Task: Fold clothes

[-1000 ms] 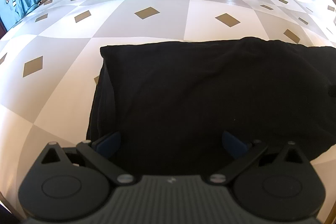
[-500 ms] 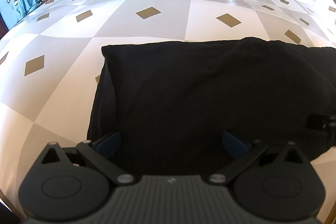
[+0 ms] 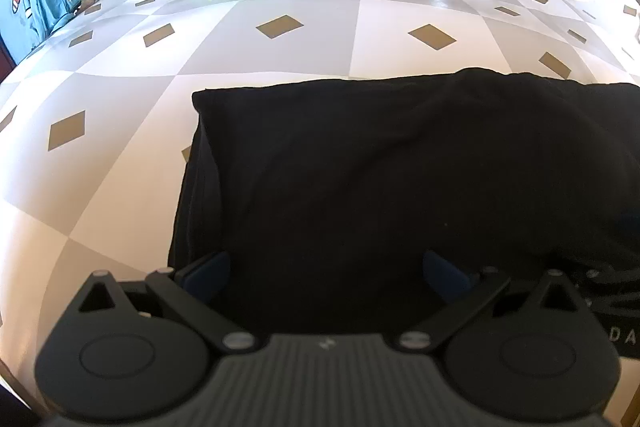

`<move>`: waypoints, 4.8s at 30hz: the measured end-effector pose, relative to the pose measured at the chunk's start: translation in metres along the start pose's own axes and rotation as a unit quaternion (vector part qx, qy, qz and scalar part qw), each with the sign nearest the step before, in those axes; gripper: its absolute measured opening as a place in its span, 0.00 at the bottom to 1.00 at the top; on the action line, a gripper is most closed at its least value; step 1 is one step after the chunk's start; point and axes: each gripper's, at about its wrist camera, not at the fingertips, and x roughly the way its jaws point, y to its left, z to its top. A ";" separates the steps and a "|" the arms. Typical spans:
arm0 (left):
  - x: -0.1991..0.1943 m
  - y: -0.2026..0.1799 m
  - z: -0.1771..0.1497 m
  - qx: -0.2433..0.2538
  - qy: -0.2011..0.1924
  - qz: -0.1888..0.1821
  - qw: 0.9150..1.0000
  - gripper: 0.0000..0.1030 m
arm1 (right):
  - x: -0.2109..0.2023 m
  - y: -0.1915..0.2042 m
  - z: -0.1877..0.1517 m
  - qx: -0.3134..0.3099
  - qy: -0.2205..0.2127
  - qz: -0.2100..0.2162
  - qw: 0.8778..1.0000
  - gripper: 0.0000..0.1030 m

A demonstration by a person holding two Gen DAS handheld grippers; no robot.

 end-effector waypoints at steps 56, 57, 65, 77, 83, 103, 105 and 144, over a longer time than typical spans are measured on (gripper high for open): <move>-0.020 0.027 0.004 -0.016 -0.019 0.028 0.999 0.91 | -0.017 0.036 0.004 -0.035 -0.058 0.064 0.996 0.49; -0.021 0.031 0.006 -0.023 -0.020 0.030 0.999 0.91 | -0.017 0.037 0.005 -0.036 -0.061 0.066 0.995 0.47; -0.018 0.069 0.009 -0.092 -0.016 0.043 0.995 0.69 | -0.017 0.052 0.006 -0.046 -0.065 0.106 0.991 0.36; -0.014 0.105 0.011 -0.148 -0.007 0.053 0.988 0.57 | -0.021 0.092 0.000 -0.117 -0.074 0.200 0.970 0.37; -0.018 0.125 0.018 -0.179 -0.007 0.064 0.982 0.70 | -0.024 0.114 -0.007 -0.164 -0.090 0.236 0.954 0.50; -0.017 0.138 0.022 -0.185 0.003 0.049 0.982 0.82 | -0.004 0.168 -0.013 -0.251 -0.102 0.238 0.933 0.58; -0.015 0.140 0.022 -0.188 0.005 0.047 0.981 0.83 | -0.002 0.168 -0.014 -0.248 -0.112 0.236 0.933 0.58; 0.034 0.115 0.065 -0.238 0.096 -0.167 0.952 0.58 | -0.040 0.106 -0.005 -0.135 -0.148 0.257 0.945 0.12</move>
